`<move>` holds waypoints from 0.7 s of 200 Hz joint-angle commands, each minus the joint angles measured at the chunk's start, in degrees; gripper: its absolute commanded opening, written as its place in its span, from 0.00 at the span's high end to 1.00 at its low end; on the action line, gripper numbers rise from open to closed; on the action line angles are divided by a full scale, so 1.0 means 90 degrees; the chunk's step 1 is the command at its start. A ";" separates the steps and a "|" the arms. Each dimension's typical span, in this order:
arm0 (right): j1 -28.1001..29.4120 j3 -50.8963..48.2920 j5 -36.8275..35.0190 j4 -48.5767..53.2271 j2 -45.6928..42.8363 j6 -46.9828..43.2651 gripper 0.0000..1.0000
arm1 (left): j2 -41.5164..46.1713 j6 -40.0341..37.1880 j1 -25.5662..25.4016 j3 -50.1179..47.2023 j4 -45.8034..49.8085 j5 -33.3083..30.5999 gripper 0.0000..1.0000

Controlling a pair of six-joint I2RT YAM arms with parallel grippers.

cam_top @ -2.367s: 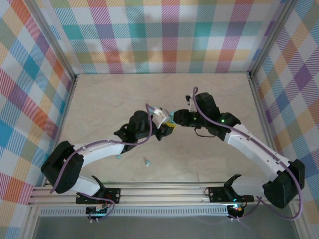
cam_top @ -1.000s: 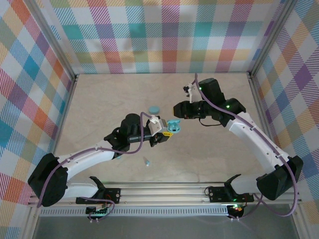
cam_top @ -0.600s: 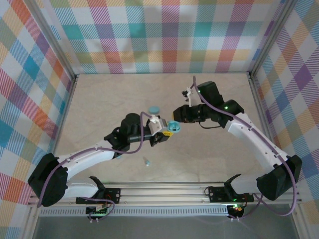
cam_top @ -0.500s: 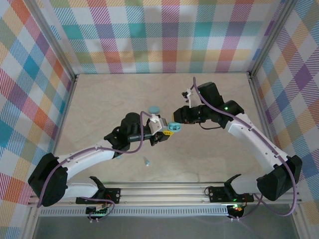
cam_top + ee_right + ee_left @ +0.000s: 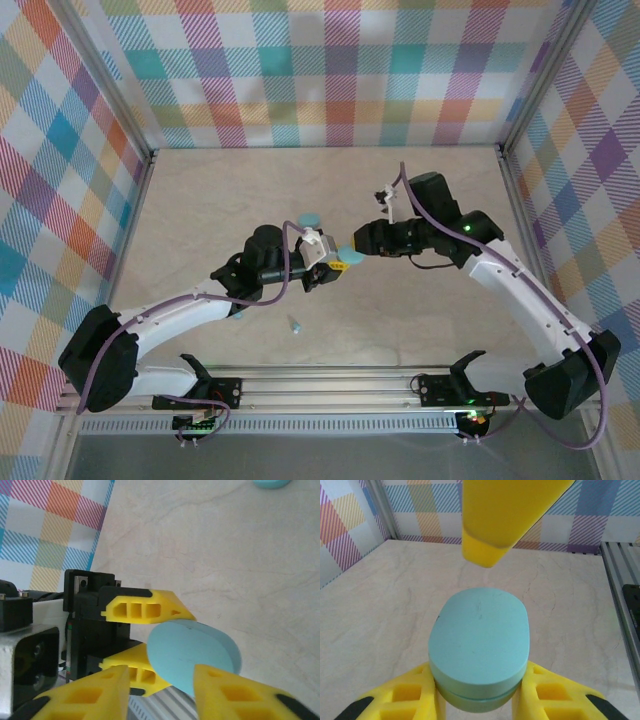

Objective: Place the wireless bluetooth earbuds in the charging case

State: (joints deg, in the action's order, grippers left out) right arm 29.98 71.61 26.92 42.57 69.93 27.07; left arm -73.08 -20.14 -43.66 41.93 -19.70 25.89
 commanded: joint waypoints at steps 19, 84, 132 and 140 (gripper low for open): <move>-0.0342 -0.0624 0.0878 -0.1029 -0.0155 0.0961 0.46 | 0.0073 0.0692 0.0180 0.0087 -0.0539 0.0169 0.85; -0.0341 -0.1148 0.1719 -0.2307 0.0011 0.1899 0.41 | 0.0045 0.1535 0.0276 0.0351 -0.0617 0.0395 0.85; -0.0352 -0.1126 0.1449 -0.2044 -0.0016 0.1807 0.39 | -0.0003 0.1840 0.0299 0.0498 -0.0781 0.0488 0.85; -0.0364 -0.1138 0.1443 -0.2077 -0.0016 0.1842 0.38 | 0.0009 0.1888 0.0296 0.0496 -0.0835 0.0494 0.85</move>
State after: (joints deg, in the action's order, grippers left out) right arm 26.46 61.54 38.48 25.41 69.73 42.72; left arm -73.06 -5.58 -41.06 44.38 -23.09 28.49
